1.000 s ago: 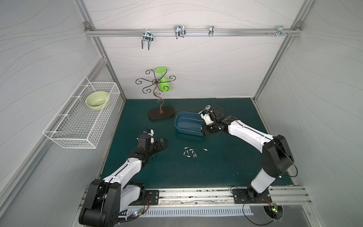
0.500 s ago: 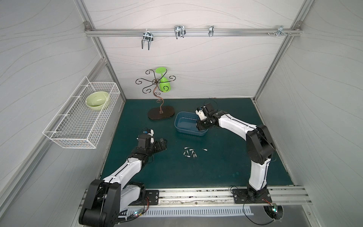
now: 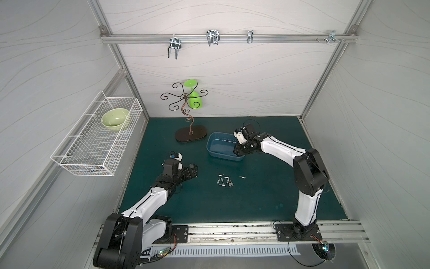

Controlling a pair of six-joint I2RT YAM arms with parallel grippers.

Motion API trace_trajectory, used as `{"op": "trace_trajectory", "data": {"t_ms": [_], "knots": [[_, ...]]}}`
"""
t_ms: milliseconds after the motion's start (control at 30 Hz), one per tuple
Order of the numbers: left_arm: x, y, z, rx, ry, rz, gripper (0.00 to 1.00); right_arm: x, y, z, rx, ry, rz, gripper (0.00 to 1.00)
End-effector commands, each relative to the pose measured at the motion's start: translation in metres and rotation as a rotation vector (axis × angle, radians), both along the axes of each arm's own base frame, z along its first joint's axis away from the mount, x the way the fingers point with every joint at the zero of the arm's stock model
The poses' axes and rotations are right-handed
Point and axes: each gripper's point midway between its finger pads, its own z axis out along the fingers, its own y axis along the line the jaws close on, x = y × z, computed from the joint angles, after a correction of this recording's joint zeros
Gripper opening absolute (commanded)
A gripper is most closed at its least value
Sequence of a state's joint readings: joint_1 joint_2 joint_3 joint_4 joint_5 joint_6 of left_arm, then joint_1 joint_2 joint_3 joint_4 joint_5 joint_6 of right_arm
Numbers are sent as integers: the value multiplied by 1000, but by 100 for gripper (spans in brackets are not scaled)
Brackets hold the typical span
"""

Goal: Put the bit on the desktop into the storage box
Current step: Place the screwdriver bit in the storage box, then pick up the screwdriver bit from the center of the board.

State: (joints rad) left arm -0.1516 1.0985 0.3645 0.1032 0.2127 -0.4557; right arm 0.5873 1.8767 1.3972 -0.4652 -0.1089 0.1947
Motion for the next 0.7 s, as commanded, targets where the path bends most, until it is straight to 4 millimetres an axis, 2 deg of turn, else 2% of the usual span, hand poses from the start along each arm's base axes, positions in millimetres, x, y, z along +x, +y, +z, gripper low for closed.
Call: {"op": "trace_trajectory", "data": {"t_ms": [0, 133, 367, 533, 667], "knots": [[13, -2, 23, 4, -77, -9, 99, 0, -5, 22, 17, -54, -4, 38], [13, -2, 22, 4, -75, -9, 99, -10, -10, 22, -3, -28, 2, 39], [13, -2, 23, 5, -77, -10, 99, -50, -24, 20, -49, -38, 60, 46], [13, -2, 22, 5, -73, -7, 99, -89, -30, 4, -160, -28, 151, 49], [14, -2, 21, 6, -71, -8, 99, -109, -35, -15, -255, 2, 199, 49]]}}
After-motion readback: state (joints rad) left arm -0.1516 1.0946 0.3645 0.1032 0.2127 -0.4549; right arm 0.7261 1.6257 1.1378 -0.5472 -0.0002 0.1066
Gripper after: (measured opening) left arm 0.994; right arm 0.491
